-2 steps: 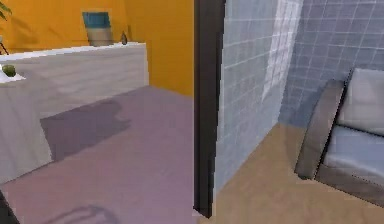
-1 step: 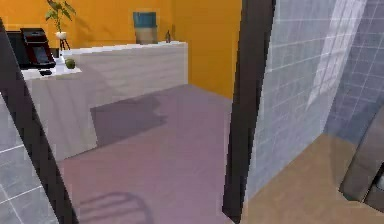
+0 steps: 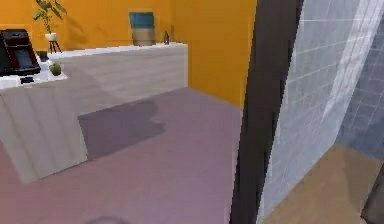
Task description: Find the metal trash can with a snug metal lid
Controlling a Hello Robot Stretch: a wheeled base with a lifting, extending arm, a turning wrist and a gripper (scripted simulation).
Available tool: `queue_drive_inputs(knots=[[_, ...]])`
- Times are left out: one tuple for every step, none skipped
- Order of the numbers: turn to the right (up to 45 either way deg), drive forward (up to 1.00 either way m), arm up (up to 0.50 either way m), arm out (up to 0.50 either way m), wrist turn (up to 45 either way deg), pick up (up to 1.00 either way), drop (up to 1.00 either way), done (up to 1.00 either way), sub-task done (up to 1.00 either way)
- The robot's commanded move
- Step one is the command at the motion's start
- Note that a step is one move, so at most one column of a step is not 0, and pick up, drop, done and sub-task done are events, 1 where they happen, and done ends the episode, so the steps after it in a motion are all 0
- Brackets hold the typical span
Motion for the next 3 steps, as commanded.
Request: queue_drive_inputs(knots=[[36.0, 0.0, 0.0, 0.0, 0.0, 0.0, 0.0, 0.0, 0.0], [0.0, 0.4, 0.0, 0.0, 0.0, 0.0, 0.0, 0.0, 0.0], [-45.0, 0.0, 0.0, 0.0, 0.0, 0.0, 0.0, 0.0, 0.0]])
